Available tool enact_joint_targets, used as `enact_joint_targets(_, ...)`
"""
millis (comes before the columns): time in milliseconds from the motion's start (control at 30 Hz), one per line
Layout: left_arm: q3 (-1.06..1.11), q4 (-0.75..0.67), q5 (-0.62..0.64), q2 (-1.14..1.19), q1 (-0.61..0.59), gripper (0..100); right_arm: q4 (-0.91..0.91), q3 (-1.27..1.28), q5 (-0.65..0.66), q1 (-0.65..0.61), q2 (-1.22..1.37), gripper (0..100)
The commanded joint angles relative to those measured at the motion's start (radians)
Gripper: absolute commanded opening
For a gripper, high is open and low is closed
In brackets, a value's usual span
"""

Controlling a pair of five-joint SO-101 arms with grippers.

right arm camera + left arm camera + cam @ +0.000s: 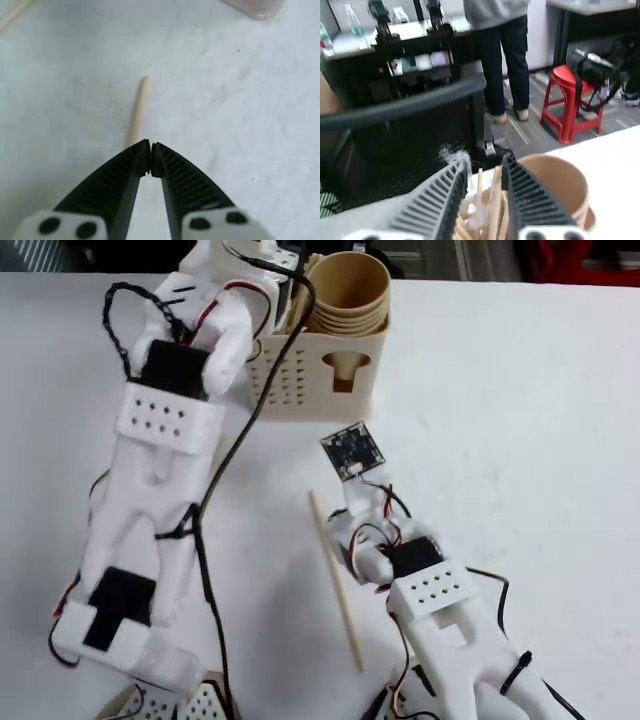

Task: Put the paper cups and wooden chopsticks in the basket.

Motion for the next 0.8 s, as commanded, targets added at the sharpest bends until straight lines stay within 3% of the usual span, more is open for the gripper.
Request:
enact_joint_targets(0, -0.038, 0.112, 0.0, -0.148, -0.019, 14, -0.018, -0.008, -0.003, -0.002, -0.019, 2.1)
enact_joint_targets(333, -0.029, 0.43, -0.003, -0.349, -0.097, 14, -0.016, -0.006, -0.003, -0.002, -0.018, 2.1)
enact_joint_targets(533, -0.029, 0.66, -0.17, -0.432, -0.108, 14, -0.016, 0.002, -0.003, -0.002, -0.018, 2.1)
enact_joint_targets(767, -0.029, 0.861, -0.172, -0.521, -0.13, 14, -0.016, 0.003, -0.003, -0.002, -0.018, 2.1)
